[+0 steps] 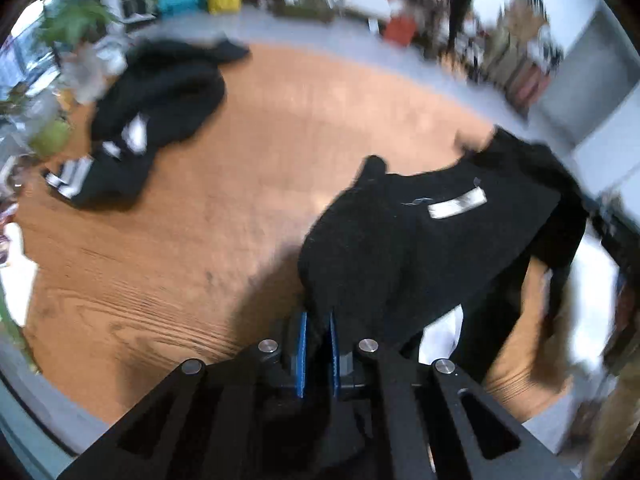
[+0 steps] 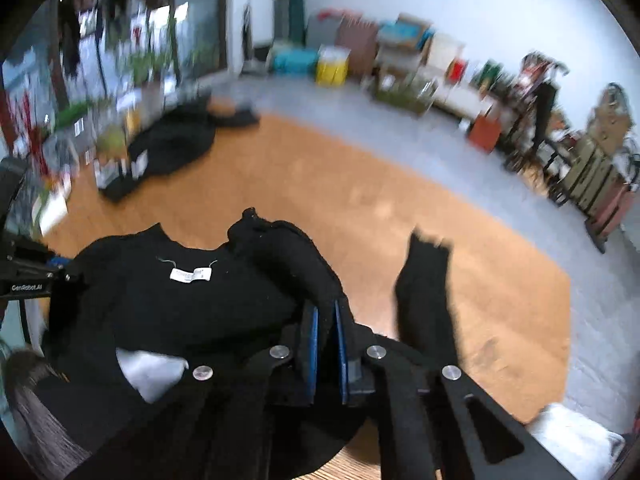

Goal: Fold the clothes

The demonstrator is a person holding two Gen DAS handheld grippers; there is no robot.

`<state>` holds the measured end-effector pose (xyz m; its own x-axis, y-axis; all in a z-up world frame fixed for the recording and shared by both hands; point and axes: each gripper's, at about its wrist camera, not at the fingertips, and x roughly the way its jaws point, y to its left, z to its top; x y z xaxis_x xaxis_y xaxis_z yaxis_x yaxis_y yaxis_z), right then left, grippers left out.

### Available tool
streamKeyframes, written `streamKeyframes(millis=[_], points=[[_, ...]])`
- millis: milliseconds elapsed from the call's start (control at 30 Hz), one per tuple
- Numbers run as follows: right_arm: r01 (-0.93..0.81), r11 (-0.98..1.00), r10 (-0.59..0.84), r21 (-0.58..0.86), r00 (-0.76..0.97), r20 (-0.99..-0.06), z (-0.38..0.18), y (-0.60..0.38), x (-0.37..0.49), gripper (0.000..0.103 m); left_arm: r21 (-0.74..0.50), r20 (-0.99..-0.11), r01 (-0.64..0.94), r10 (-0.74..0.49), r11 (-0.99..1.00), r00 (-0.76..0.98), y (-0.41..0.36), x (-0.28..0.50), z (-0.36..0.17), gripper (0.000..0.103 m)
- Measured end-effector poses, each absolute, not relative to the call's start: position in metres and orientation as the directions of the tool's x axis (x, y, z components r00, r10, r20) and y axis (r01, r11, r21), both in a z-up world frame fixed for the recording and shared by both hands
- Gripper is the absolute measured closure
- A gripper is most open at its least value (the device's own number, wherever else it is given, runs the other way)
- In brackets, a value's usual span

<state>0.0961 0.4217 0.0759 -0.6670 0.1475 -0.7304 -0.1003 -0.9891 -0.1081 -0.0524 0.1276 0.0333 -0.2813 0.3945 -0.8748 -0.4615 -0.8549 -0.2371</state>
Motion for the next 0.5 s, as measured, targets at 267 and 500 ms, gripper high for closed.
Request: streamKeyframes(millis=[267,500], points=[[-0.166,-0.982,0.185,-0.087,-0.934,-0.306,0.291,0.387,0.193,0.094,-0.341,-0.480,-0.499,0.604,-0.797,-0.637,0.041,0.014,0.290,0.094],[-0.152,-0.979,0.167,-0.134,-0.980,-0.106,0.364,0.340,0.248,0.094,-0.296,-0.332,-0.532,0.608,-0.793,-0.721,-0.004,0.073,0.374,0.094]])
